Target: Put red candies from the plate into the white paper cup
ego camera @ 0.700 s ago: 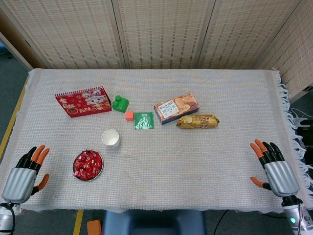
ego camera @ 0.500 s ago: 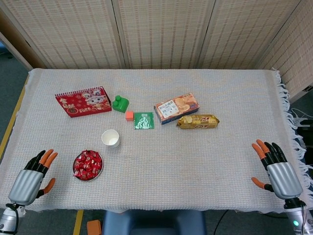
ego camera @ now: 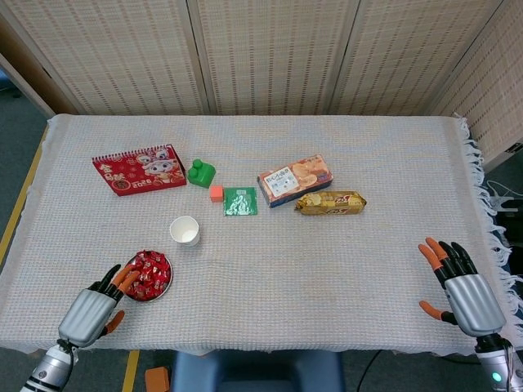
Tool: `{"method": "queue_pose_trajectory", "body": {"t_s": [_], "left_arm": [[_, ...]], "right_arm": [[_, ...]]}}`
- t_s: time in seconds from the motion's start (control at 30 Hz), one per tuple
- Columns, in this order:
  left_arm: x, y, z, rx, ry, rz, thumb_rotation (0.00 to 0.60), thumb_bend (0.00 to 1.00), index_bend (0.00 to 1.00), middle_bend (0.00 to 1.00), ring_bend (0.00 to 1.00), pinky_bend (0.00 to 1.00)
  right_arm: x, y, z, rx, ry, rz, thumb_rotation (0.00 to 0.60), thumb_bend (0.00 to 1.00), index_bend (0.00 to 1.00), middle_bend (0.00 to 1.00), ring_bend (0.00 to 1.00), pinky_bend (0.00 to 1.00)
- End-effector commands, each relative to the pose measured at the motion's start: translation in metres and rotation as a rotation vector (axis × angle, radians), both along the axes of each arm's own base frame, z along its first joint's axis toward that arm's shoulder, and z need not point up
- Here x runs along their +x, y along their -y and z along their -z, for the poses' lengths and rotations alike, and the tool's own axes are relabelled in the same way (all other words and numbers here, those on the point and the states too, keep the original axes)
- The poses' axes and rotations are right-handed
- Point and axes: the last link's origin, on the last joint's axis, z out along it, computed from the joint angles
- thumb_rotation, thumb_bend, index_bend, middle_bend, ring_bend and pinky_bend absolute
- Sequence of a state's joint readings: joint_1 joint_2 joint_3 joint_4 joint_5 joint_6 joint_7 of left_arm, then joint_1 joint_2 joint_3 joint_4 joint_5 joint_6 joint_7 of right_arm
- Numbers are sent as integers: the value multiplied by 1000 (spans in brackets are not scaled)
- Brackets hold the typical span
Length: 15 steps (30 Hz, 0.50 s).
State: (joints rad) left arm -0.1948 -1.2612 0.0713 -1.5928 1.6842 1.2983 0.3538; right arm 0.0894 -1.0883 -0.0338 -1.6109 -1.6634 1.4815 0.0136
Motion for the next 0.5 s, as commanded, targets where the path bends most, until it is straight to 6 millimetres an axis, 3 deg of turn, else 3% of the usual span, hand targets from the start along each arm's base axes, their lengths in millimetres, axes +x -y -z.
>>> {"method": "queue_pose_trajectory", "body": {"t_s": [0.03,0.5], "left_arm": [[15,-13,26,-43,-75,-5,600,390,0,0,0,456],[22,-42,50,-77,-140,-31,600,382,0,0,0,521]], "right_arm": [[0,1,0,5,3,0,600,57,0,0,0,0],[0,4,6,40,-1,9,600,57,0,0,0,0]]}}
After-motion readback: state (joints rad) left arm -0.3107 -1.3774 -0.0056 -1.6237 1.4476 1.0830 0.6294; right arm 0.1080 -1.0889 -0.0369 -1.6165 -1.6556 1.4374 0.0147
